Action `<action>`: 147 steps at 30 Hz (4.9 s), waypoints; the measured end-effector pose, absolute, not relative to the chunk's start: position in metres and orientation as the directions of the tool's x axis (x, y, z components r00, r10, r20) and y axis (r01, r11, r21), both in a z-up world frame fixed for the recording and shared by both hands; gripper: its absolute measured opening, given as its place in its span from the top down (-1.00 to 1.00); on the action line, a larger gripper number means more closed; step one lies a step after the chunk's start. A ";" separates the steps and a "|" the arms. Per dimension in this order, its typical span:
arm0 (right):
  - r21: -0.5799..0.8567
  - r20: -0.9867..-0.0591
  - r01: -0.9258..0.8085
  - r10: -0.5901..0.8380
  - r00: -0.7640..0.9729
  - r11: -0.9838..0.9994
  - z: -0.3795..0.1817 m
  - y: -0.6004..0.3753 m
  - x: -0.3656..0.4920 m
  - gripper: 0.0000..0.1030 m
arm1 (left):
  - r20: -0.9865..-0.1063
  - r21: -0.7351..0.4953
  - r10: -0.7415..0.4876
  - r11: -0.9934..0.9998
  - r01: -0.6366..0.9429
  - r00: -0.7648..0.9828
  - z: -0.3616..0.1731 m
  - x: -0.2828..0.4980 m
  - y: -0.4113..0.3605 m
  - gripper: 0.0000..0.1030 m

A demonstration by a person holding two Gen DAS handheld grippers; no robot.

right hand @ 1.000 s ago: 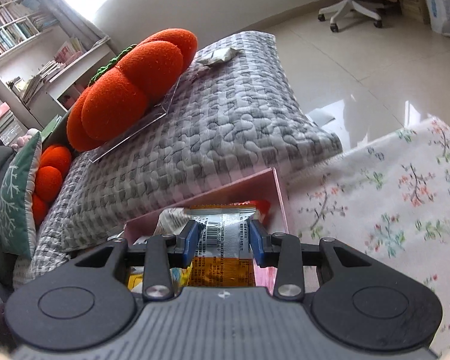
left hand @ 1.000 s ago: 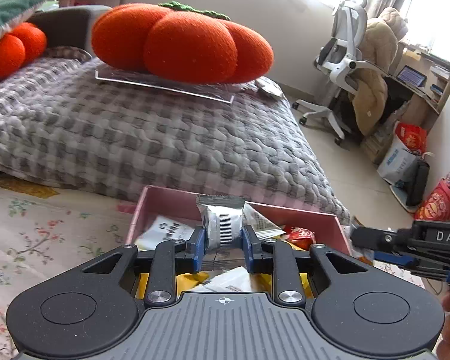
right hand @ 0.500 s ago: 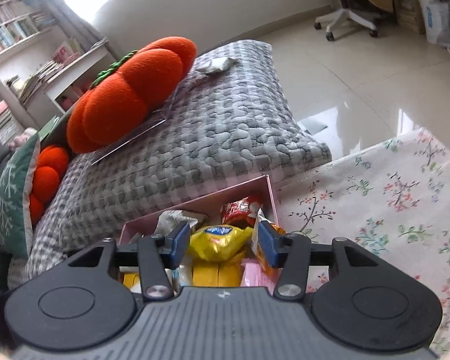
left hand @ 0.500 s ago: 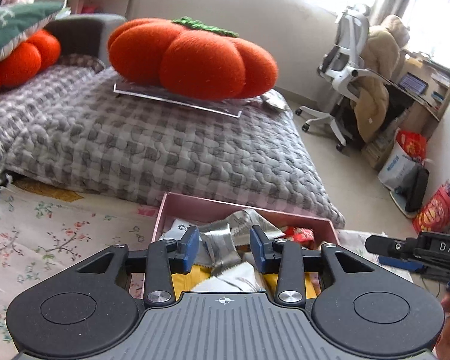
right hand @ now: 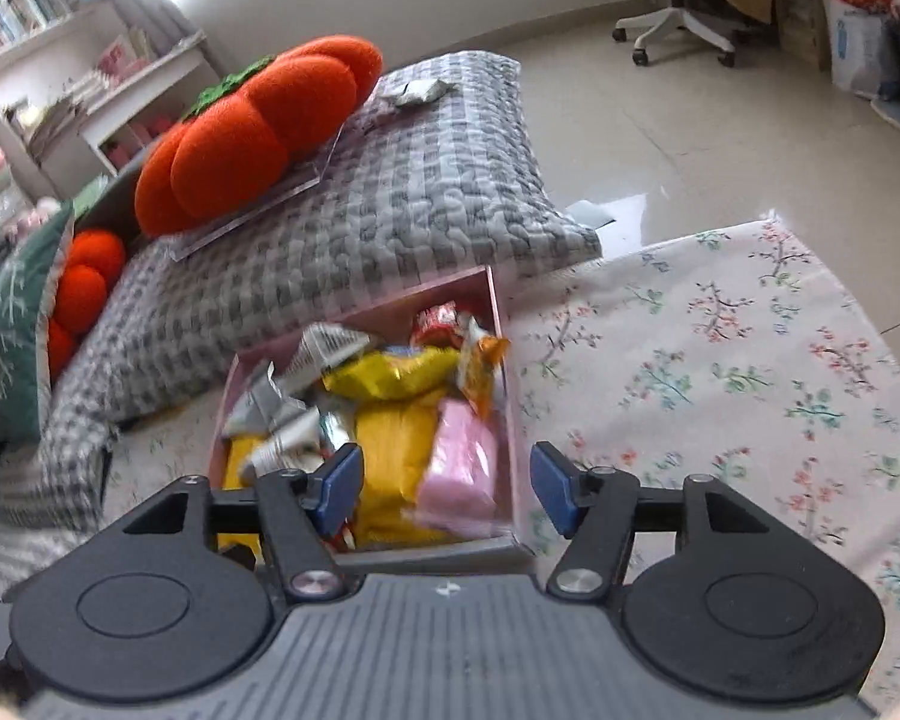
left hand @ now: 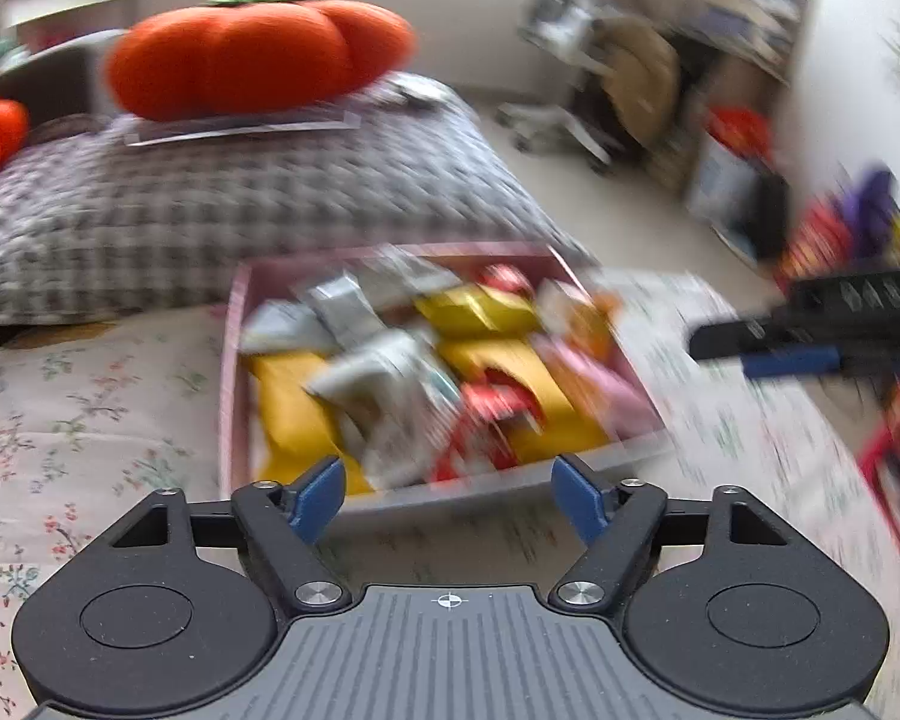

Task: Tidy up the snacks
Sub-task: 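Open right gripper to release the bar while left gripper releases silver packet into box, then move both grippers back to the gold bar and wrapped pastry, then grasp gold bar with left gripper while right gripper grasps wrapped pastry, then carry the gold bar and pastry with both grippers over the box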

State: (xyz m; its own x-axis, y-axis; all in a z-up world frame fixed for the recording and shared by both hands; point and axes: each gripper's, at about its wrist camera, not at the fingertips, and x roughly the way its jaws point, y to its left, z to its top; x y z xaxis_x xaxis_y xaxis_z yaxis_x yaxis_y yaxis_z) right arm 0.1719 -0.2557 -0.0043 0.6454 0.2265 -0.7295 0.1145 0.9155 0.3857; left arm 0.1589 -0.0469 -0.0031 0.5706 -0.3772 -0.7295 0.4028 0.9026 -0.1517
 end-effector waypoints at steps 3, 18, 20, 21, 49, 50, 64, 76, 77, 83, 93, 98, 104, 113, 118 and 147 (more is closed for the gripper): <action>0.311 -0.783 0.119 0.183 0.594 0.943 -0.010 -0.249 0.162 -0.24 | -0.766 -0.105 -0.417 0.832 0.545 0.490 -0.014 0.139 -0.060 -0.56; 0.227 -0.835 0.043 0.171 0.523 0.973 -0.014 -0.233 0.111 -0.64 | -0.820 0.021 -0.420 0.656 0.754 0.388 -0.036 0.087 -0.090 -0.56; 0.199 -0.849 0.037 0.154 0.505 0.979 -0.020 -0.231 0.109 -0.66 | -0.829 0.048 -0.399 0.648 0.760 0.392 -0.041 0.087 -0.094 -0.56; 0.184 -0.857 0.031 0.145 0.495 0.982 -0.024 -0.229 0.109 -0.67 | -0.832 0.055 -0.391 0.648 0.760 0.393 -0.043 0.087 -0.095 -0.56; 0.062 -0.917 -0.037 0.072 0.392 0.997 -0.068 -0.220 0.121 -0.39 | -0.857 0.022 -0.382 0.644 0.765 0.347 -0.071 0.102 -0.100 -0.48; 0.066 -0.918 -0.032 0.073 0.390 0.997 -0.068 -0.221 0.121 -0.37 | -0.856 0.021 -0.384 0.643 0.766 0.346 -0.071 0.102 -0.100 -0.47; 0.065 -0.921 -0.040 0.075 0.382 0.997 -0.070 -0.221 0.123 -0.32 | -0.856 -0.022 -0.407 0.645 0.764 0.319 -0.070 0.105 -0.102 -0.09; 0.058 -0.927 -0.044 0.070 0.369 0.997 -0.074 -0.221 0.127 -0.31 | -0.855 -0.041 -0.404 0.676 0.736 0.324 -0.068 0.109 -0.103 0.29; 0.055 -0.928 -0.043 0.067 0.367 0.998 -0.075 -0.220 0.127 -0.31 | -0.855 -0.040 -0.404 0.676 0.736 0.324 -0.068 0.109 -0.103 0.30; 0.035 -0.937 -0.032 0.044 0.348 0.999 -0.083 -0.224 0.131 -0.28 | -0.856 -0.033 -0.396 0.685 0.728 0.334 -0.067 0.110 -0.104 0.43; 0.068 -0.938 -0.024 0.073 0.340 0.997 -0.087 -0.226 0.134 0.26 | -0.857 -0.033 -0.386 0.701 0.712 0.340 -0.067 0.112 -0.102 0.48; 0.083 -0.933 -0.024 0.086 0.350 0.996 -0.084 -0.225 0.136 0.38 | -0.856 -0.027 -0.379 0.711 0.702 0.351 -0.066 0.114 -0.101 0.48; 0.118 -0.921 0.006 0.107 0.375 0.993 -0.079 -0.230 0.135 0.39 | -0.848 -0.030 -0.386 0.720 0.693 0.364 -0.061 0.114 -0.098 0.48; 0.125 -0.910 0.057 0.092 0.404 0.991 -0.076 -0.239 0.136 0.39 | -0.823 -0.066 -0.412 0.752 0.655 0.390 -0.048 0.122 -0.087 0.48; 0.141 -0.894 0.086 0.089 0.440 0.986 -0.069 -0.243 0.136 0.39 | -0.792 -0.103 -0.448 0.768 0.632 0.415 -0.034 0.126 -0.078 0.48; 0.403 -0.675 0.081 0.237 0.699 0.912 -0.018 -0.240 0.176 0.39 | -0.549 -0.423 -0.414 0.887 0.186 0.726 0.010 0.206 0.008 0.48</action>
State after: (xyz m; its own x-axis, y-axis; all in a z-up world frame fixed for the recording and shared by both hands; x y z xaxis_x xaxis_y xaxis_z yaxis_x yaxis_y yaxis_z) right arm 0.1763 -0.2397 -0.0182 0.6989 0.2367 -0.6749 0.0807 0.9115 0.4032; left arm 0.2065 0.0083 0.0097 0.7261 -0.4141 -0.5489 0.1858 0.8868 -0.4232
